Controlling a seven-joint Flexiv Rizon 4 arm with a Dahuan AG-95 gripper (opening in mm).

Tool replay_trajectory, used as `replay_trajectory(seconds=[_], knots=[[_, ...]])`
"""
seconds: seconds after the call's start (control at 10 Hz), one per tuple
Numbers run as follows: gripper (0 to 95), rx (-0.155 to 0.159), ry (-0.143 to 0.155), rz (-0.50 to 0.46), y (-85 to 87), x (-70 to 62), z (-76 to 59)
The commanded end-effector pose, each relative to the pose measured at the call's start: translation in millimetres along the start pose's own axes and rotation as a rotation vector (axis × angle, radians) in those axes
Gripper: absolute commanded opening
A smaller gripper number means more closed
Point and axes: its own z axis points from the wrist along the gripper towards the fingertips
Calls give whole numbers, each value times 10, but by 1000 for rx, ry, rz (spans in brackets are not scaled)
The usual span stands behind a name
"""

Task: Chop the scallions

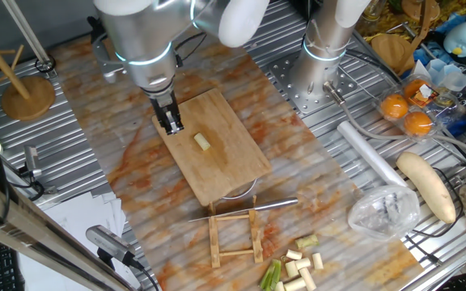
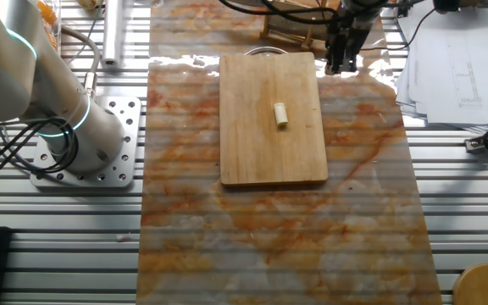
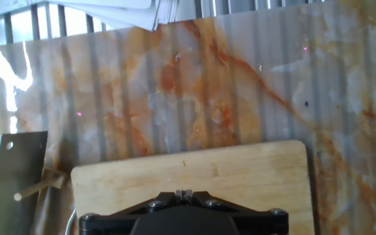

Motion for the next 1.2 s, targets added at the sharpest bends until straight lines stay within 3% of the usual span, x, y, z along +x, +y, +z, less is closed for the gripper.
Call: replay_trajectory(seconds=[0.1, 0.3, 0.5, 0.6, 0.7, 0.8, 1.2], knots=[[0, 7, 23, -39, -2, 7, 8], [0, 8, 38, -33, -2, 7, 8], [0, 9, 37, 0, 366, 87, -4], [190, 13, 26, 68, 859, 132, 39], [190, 14, 20, 110, 1134, 165, 73], [190, 15, 18, 132, 1295, 192, 112], [190, 3, 21, 121, 1321, 141, 97]])
